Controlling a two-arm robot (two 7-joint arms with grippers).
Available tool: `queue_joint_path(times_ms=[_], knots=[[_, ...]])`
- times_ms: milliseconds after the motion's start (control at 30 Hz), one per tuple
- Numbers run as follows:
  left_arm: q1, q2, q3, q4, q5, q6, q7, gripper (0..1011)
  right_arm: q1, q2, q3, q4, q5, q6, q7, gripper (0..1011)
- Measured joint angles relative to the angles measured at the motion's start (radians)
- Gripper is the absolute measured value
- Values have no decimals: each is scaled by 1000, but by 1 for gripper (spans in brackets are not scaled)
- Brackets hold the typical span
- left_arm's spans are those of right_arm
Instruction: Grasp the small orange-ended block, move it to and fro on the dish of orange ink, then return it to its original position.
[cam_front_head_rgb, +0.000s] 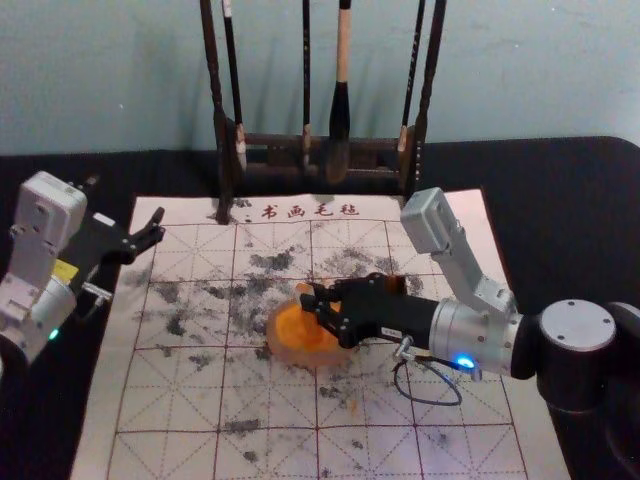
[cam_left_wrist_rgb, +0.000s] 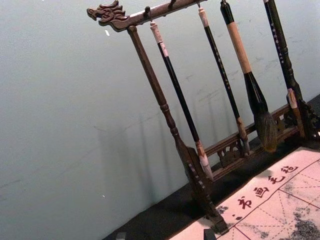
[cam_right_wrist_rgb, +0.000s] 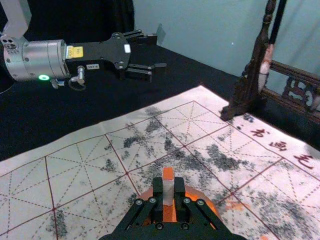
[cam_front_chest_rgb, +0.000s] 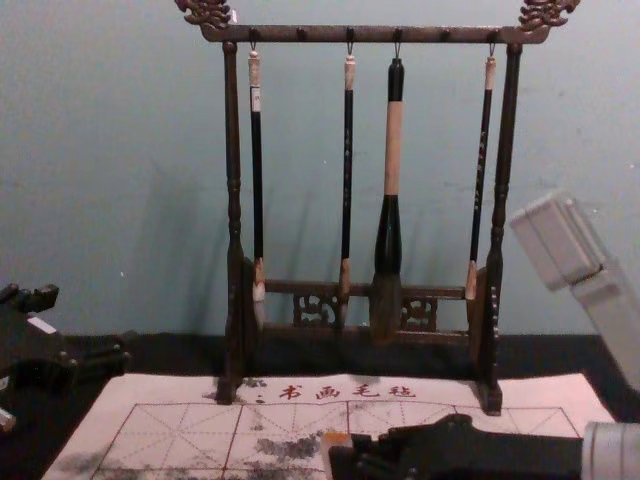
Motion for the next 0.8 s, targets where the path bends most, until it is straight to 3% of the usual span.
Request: queue_joint_path(times_ms=[800], knots=[[0, 0, 0, 0, 0, 0, 0, 1001, 77, -66, -29, 96, -12, -17, 6, 105]])
